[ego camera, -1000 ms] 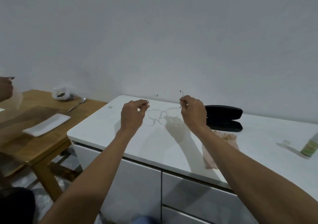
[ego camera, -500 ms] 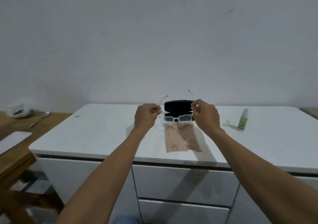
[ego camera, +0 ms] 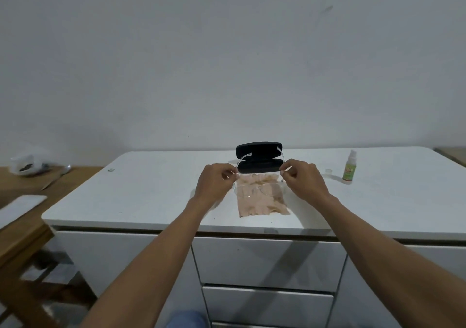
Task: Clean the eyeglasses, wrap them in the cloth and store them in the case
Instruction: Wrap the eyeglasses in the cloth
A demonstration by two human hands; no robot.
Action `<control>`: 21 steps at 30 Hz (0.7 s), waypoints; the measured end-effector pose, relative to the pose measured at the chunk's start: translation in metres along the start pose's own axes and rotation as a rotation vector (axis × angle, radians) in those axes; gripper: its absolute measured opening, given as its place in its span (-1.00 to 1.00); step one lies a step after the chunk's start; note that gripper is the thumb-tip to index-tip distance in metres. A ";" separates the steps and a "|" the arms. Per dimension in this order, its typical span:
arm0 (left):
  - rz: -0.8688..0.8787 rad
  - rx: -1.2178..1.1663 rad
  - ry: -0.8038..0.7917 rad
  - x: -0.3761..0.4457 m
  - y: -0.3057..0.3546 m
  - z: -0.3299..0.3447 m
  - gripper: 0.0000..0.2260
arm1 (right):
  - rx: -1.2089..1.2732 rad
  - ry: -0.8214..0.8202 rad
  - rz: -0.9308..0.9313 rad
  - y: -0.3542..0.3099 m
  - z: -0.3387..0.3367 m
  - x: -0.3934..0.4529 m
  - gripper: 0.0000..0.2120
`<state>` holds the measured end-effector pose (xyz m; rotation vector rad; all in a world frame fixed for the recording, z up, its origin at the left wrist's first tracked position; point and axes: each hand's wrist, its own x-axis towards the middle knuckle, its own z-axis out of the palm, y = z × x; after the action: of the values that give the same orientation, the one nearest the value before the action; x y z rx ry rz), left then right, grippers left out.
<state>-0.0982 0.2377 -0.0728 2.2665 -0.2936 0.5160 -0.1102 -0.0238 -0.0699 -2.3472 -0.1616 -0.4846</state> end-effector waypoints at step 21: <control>-0.165 0.048 -0.190 0.049 -0.027 0.024 -0.85 | -0.051 -0.274 0.104 0.025 0.011 0.065 -0.94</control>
<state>-0.0387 0.2362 -0.0829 2.3653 -0.1880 0.2253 -0.0406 -0.0362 -0.0680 -2.4499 -0.1550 -0.1157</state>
